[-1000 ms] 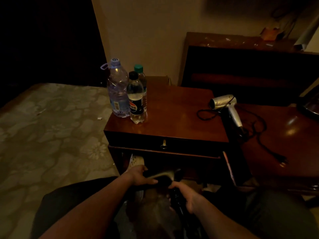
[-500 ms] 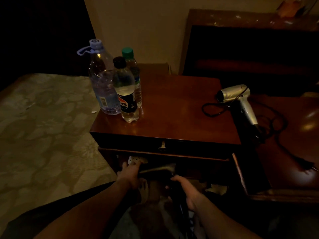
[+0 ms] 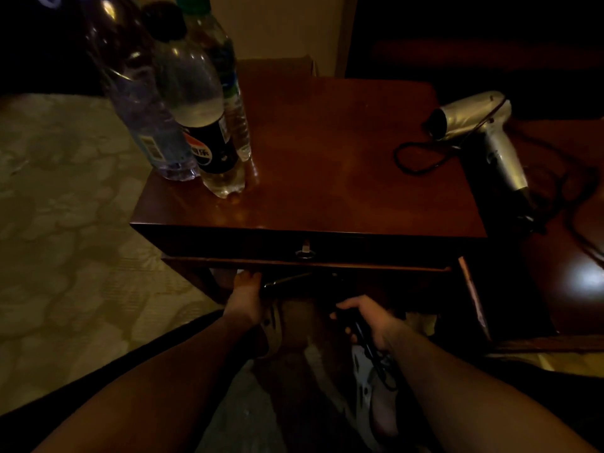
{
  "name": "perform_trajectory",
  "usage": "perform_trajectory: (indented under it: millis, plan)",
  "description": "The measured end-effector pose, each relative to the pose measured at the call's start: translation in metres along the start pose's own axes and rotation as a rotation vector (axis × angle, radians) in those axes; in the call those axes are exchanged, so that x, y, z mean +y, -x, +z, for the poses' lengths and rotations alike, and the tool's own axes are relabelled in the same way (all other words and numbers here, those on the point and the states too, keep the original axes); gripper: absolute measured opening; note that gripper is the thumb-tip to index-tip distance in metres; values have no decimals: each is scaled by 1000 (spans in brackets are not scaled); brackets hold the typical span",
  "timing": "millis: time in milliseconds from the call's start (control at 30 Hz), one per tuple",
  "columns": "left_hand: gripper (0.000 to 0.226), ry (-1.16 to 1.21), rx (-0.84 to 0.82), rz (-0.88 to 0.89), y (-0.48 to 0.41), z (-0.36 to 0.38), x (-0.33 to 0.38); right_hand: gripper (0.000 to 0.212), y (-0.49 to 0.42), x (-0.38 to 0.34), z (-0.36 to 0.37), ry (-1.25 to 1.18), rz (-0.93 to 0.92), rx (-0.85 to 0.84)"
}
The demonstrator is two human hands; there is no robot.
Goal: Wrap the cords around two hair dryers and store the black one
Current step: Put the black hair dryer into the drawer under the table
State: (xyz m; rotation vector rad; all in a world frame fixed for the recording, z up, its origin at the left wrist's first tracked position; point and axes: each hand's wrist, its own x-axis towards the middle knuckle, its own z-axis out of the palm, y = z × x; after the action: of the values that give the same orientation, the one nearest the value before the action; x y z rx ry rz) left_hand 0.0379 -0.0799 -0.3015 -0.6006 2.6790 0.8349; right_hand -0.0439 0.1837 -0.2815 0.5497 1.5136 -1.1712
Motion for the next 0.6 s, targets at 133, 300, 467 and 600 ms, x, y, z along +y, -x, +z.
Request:
perform_trajectory:
  millis: [133,300,467,600]
  plan:
    - [60,80,66,39,-9,20,-4,31,-16,11,-10,-88,25,26]
    - [62,176,-45,-97,-40,53,-33,31,-36,11,-17,-155,12,46]
    - [52,239,-111,-116,-43,57,-24,29,-56,3,-13,-283,9,36]
    - [72,220,-107,-149,-30,33,12,28,-63,-12,-15,-294,13,60]
